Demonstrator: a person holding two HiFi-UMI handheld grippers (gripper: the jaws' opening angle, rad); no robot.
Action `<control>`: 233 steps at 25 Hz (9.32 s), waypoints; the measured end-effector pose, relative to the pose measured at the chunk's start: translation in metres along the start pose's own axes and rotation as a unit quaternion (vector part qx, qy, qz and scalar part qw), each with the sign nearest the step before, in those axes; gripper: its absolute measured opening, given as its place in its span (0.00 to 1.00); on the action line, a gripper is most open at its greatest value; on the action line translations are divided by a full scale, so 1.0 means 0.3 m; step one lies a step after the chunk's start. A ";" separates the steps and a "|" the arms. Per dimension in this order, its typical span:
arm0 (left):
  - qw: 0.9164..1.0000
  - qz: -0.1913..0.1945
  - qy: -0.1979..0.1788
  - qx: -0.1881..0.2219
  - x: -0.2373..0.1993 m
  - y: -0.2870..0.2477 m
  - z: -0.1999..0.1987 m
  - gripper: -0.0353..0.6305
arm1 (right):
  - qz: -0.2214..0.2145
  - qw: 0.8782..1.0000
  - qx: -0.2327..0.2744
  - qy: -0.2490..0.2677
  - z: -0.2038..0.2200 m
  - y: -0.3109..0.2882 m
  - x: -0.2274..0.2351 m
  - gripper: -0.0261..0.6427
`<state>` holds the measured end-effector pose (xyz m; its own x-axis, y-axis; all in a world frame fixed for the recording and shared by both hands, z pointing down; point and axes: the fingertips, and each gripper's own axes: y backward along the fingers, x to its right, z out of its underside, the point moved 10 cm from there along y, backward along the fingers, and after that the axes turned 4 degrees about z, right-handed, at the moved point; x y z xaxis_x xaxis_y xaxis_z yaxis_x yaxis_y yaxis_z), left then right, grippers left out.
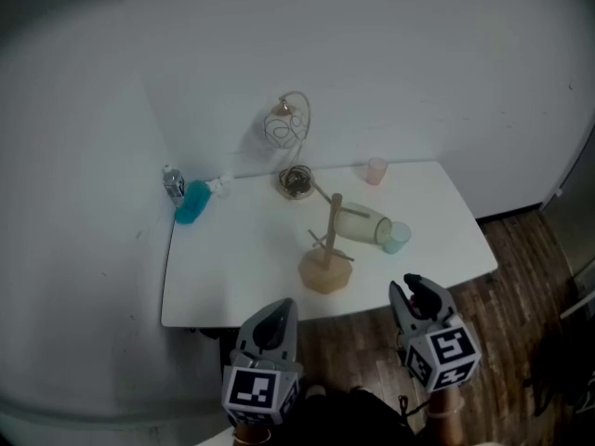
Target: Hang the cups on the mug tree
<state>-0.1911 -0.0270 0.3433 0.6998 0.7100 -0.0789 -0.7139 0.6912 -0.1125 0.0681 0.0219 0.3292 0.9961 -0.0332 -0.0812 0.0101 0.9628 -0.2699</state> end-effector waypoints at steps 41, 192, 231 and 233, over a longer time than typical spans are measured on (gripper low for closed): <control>0.997 -0.075 0.005 0.001 0.725 -0.083 0.016 0.05 | -0.125 0.992 0.020 0.003 0.126 0.348 0.489 0.04; 0.995 0.050 0.008 -0.090 0.385 -0.939 0.122 0.05 | -0.113 0.975 -0.187 -0.031 0.744 -0.900 0.655 0.56; 0.994 0.057 0.011 -0.093 0.385 -0.928 0.128 0.05 | -0.115 0.968 -0.221 0.024 0.755 -0.929 0.613 0.48; 0.994 0.056 0.010 -0.091 0.386 -0.920 0.127 0.05 | -0.118 0.968 -0.219 0.027 0.753 -0.922 0.608 0.48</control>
<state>0.0860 -0.1304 0.4029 0.6183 0.7766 -0.1208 -0.7720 0.5713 -0.2787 0.2666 -0.1900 0.6058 0.9644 -0.2642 -0.0140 0.1876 0.7204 -0.6677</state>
